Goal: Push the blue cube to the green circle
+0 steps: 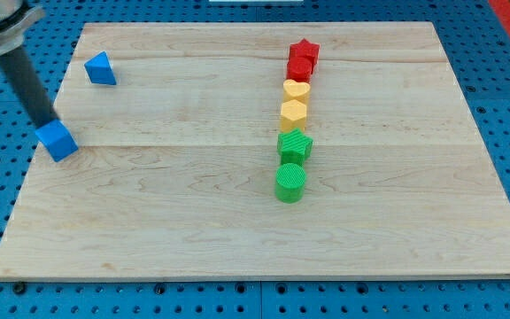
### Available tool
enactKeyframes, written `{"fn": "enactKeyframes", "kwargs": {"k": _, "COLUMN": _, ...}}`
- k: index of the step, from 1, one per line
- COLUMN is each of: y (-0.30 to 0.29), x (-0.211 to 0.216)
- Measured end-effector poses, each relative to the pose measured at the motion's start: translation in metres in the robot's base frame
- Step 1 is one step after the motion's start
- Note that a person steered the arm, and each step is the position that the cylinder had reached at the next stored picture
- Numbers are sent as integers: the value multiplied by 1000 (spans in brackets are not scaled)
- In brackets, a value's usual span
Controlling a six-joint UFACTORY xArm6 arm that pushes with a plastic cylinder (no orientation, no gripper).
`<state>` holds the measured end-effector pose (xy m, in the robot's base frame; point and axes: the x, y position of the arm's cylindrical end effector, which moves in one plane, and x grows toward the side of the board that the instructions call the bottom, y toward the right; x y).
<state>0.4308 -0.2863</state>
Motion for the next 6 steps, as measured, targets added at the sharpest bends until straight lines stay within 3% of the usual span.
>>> {"fn": "enactKeyframes", "kwargs": {"k": 1, "y": 60, "x": 17}}
{"fn": "enactKeyframes", "kwargs": {"k": 2, "y": 86, "x": 63}}
{"fn": "enactKeyframes", "kwargs": {"k": 3, "y": 141, "x": 68}}
{"fn": "enactKeyframes", "kwargs": {"k": 4, "y": 90, "x": 73}}
{"fn": "enactKeyframes", "kwargs": {"k": 5, "y": 76, "x": 93}}
{"fn": "enactKeyframes", "kwargs": {"k": 6, "y": 158, "x": 100}}
